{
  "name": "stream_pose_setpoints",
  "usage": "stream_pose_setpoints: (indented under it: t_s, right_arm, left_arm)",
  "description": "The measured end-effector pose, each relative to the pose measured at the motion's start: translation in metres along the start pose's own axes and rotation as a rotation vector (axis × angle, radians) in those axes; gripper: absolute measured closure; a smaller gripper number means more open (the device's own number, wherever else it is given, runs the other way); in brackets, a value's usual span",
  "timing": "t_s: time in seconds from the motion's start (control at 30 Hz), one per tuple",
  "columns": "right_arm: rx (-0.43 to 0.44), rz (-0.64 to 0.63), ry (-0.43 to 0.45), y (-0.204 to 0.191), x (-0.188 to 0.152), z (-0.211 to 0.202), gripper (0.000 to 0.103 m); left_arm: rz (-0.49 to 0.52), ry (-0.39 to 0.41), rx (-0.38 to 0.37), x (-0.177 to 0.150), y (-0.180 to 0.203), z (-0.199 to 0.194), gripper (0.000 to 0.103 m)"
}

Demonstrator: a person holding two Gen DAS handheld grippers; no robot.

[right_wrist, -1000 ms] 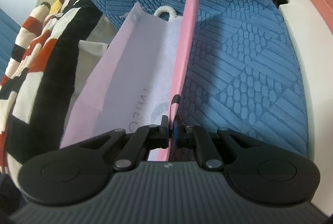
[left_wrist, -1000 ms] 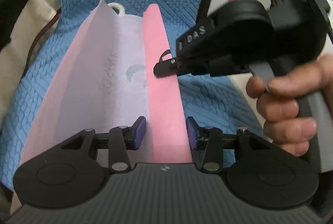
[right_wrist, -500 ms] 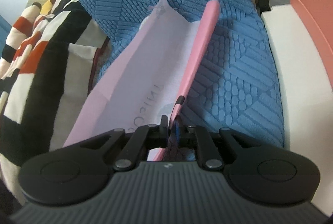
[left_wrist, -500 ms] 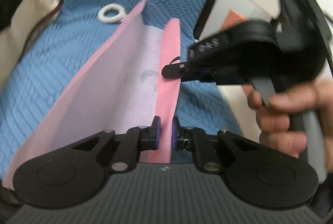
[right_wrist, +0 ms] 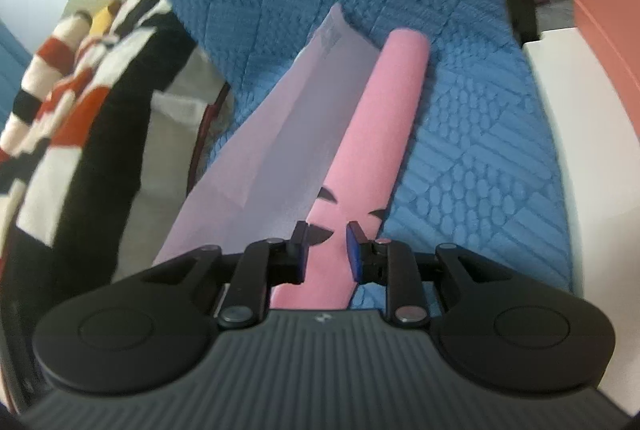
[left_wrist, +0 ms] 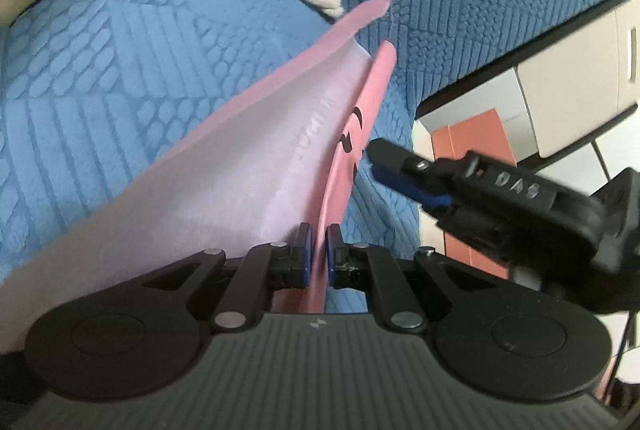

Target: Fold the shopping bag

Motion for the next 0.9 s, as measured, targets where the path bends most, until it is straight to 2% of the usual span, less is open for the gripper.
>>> stream_pose_setpoints:
  t_s: [0.13,0.37,0.53,0.7,0.9]
  right_arm:
    - [-0.022,-0.062,-0.026,-0.012,-0.005,0.014,0.080]
    - [-0.063,-0.100,-0.061,-0.018,-0.006,0.026,0.082]
    - [-0.081,-0.114,-0.076,-0.022,-0.004,0.029,0.084]
    - [-0.106,-0.145,-0.082,-0.027,-0.004,0.030,0.084]
    - [-0.122,-0.150,-0.090,-0.030,-0.003,0.029,0.084]
  left_arm:
    - [0.017,-0.008,0.004,0.002,0.002,0.000,0.093]
    - [0.069,0.064,0.042,0.013,0.005,-0.022,0.092]
    - [0.143,0.109,0.031,0.015,0.018,-0.038,0.092]
    - [0.216,0.064,0.047,0.005,0.028,-0.032,0.092]
    - [0.289,0.004,0.141,-0.006,0.029,-0.014,0.092]
Point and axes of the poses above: each gripper's, at about its wrist camera, not at the fingertips, and z roughly the way its jaws point, y to its right, x to its top, the point moved 1 cm from there along z, roughly the way its jaws point
